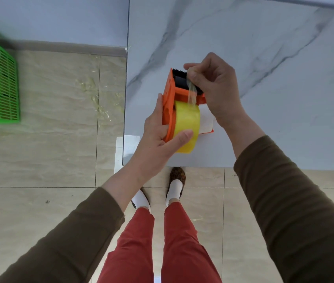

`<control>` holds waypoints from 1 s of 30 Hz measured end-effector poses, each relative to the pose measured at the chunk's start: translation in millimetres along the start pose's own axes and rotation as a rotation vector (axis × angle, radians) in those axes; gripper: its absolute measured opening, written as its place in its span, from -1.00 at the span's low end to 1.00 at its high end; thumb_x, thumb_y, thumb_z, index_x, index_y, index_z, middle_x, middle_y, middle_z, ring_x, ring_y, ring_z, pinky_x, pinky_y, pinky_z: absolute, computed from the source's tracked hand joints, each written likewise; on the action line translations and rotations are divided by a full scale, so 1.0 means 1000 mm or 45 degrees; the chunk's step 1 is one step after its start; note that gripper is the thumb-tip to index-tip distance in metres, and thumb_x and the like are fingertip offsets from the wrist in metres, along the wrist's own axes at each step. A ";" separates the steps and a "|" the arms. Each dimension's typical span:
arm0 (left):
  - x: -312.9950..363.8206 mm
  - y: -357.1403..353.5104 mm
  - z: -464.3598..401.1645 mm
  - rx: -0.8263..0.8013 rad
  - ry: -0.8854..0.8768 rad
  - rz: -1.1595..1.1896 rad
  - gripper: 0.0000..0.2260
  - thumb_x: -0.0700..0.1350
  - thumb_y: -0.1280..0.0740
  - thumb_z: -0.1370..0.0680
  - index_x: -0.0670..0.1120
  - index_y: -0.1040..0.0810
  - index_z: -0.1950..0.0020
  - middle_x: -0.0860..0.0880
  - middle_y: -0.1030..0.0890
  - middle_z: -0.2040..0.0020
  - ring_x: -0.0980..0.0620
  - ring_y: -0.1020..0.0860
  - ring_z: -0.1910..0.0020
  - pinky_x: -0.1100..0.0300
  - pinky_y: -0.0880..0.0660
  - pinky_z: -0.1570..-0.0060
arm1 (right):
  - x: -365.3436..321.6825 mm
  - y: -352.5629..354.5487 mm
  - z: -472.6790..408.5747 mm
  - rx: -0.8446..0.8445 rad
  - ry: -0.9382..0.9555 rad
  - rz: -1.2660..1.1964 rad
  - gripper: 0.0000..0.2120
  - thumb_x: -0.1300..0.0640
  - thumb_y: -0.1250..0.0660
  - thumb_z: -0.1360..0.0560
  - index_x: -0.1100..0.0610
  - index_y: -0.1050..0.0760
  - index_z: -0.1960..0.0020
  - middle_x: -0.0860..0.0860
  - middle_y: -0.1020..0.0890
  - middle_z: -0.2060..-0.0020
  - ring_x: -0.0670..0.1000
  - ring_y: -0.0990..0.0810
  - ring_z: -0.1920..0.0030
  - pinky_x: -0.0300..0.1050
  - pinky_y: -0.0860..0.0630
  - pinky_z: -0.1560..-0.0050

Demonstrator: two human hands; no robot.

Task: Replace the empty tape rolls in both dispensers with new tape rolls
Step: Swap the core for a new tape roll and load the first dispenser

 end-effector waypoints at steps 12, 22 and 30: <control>0.011 0.004 -0.001 0.225 -0.053 0.266 -0.19 0.00 -0.44 -0.52 0.14 -0.14 -0.72 -0.09 -0.48 -0.53 0.04 -0.55 -0.44 0.21 -0.57 -0.27 | 0.001 0.007 0.008 0.059 -0.334 -0.152 -0.89 0.19 -0.32 -0.63 0.12 -0.39 0.02 0.15 -0.69 0.12 0.08 -0.58 0.19 -0.07 -0.55 0.19; 0.007 -0.002 0.001 0.223 -0.001 0.318 -0.05 0.02 -0.44 -0.52 -0.04 0.07 -0.75 -0.06 -0.41 -0.58 0.04 -0.54 -0.46 0.26 -0.59 -0.26 | -0.005 0.005 0.012 -0.187 -0.249 0.133 -0.64 0.34 -0.43 -0.50 0.16 -0.41 -0.23 0.08 -0.50 0.20 0.08 -0.59 0.18 -0.02 -0.66 0.09; 0.012 0.000 0.012 0.195 -0.123 0.213 -0.38 0.20 -0.50 -0.41 0.63 -0.37 -0.37 -0.10 -0.14 -0.73 -0.20 -0.28 -0.66 -0.26 -0.38 -0.54 | -0.005 0.000 0.016 -0.034 -0.236 0.170 -0.68 0.28 -0.49 -0.39 0.06 -0.44 -0.01 0.16 -0.53 -0.14 0.10 -0.53 -0.06 0.28 -0.61 -0.12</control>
Point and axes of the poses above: each hand's wrist, its own z-axis away from the middle knuckle, its own y-axis out of the back of the hand, x = y × z, the point moved 1 cm from there along -z, towards the middle knuckle
